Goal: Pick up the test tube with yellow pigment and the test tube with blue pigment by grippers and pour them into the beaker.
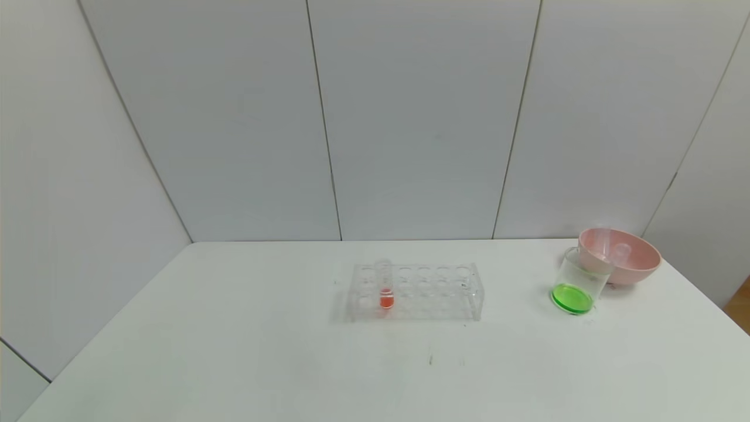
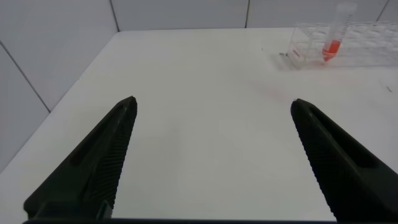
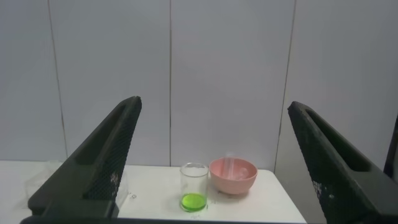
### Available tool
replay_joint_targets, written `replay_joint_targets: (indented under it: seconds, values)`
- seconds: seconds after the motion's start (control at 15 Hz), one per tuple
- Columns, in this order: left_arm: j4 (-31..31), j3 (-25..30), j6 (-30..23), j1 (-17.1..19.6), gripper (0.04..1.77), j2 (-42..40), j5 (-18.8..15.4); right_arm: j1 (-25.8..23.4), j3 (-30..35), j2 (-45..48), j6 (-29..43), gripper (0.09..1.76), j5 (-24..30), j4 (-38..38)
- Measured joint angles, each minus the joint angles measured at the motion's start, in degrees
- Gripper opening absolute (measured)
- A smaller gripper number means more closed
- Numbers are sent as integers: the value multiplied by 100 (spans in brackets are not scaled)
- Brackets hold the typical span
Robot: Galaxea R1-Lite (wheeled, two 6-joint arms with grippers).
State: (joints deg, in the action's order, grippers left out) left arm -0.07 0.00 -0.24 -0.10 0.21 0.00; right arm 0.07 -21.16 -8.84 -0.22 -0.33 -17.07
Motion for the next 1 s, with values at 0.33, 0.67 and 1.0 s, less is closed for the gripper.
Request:
replay_joint_targets:
  seconds: [0.33,0.67,1.0]
  values:
    - [0,0,0,0,176,0,0,-12,1091,785,-10,170,271,-201]
    - [0,0,2,0,176,0,0,-15,2046,886,-90,170,233,1686]
    - [0,0,0,0,176,0,0,-7,2098,891,-166,170,128,1704]
